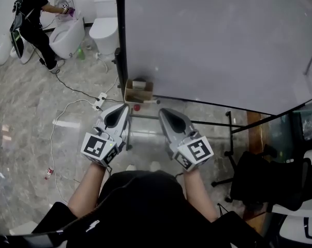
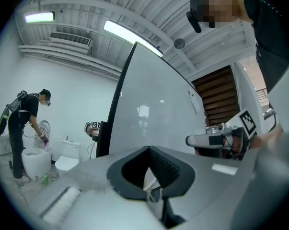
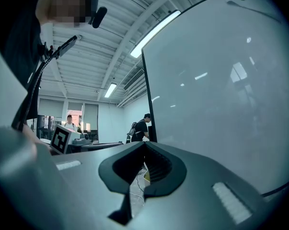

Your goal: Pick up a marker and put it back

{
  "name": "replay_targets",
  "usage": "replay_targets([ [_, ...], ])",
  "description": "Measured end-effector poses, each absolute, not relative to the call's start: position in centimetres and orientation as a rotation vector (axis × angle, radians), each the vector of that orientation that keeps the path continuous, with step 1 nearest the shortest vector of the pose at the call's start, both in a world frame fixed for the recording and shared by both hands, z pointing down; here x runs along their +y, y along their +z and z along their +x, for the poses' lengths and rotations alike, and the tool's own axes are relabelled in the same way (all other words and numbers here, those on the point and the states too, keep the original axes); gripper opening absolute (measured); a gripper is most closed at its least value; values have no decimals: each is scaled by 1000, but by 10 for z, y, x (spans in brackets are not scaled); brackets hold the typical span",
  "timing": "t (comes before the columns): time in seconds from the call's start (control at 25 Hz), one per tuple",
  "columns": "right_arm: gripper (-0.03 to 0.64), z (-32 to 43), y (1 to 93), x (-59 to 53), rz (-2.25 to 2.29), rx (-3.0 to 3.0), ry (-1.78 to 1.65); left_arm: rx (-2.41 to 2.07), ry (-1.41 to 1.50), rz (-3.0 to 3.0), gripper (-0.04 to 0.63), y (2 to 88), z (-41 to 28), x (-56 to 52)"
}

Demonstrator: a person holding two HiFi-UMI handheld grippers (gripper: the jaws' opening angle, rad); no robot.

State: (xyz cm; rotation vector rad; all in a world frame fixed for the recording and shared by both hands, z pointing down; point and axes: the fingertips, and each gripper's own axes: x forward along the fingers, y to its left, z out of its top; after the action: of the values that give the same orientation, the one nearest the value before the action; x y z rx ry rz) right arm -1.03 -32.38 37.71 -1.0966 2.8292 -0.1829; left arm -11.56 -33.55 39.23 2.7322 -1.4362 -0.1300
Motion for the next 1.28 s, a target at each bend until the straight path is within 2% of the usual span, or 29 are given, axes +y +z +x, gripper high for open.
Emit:
replay_targets([
  [0.84,12,-1,426,-375,-1000,2974,-245,-1621,-68,2614,3,407,-117,-359],
  [1.28,93,-6,450,-389,-951,3029,-285,-1672,-28,2573,3,412,-122,-361],
])
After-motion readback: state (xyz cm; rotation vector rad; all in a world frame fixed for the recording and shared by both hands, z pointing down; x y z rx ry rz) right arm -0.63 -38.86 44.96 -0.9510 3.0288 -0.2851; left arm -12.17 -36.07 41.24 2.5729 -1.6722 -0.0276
